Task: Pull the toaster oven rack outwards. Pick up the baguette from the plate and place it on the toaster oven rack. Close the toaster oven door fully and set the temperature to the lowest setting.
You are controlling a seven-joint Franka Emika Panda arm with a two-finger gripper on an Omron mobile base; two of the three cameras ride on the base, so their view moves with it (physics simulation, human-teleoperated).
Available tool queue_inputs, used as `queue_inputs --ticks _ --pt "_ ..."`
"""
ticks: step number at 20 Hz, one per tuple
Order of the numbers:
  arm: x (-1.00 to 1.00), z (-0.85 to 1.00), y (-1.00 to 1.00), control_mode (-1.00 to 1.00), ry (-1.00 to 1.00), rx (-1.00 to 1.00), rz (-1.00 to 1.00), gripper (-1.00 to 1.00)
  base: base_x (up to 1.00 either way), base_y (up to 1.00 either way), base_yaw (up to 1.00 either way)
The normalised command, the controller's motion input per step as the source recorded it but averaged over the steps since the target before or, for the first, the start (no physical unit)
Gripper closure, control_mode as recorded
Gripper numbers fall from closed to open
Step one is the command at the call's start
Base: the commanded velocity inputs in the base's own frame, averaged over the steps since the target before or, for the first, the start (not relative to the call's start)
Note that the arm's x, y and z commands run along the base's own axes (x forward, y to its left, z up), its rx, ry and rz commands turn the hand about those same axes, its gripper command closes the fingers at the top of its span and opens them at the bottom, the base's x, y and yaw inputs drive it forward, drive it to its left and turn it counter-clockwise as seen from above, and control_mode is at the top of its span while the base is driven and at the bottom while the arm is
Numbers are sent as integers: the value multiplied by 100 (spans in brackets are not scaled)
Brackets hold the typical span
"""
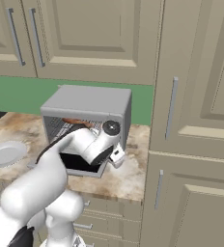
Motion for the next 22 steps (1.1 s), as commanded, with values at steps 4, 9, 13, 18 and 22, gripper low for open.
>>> queue_inputs --ticks 4,9,13,18,22 --pt "-42 0 -8 -100 0 24 0 -100 0 0 0" --pt "-28 0 0 -100 -1 24 0 -100 0 0 0" --pt "-7 0 0 -100 -9 21 0 -100 0 0 0" --pt "0 0 0 -100 -6 17 0 -100 0 0 0" --pt "0 0 0 -100 -1 11 0 -100 0 0 0"
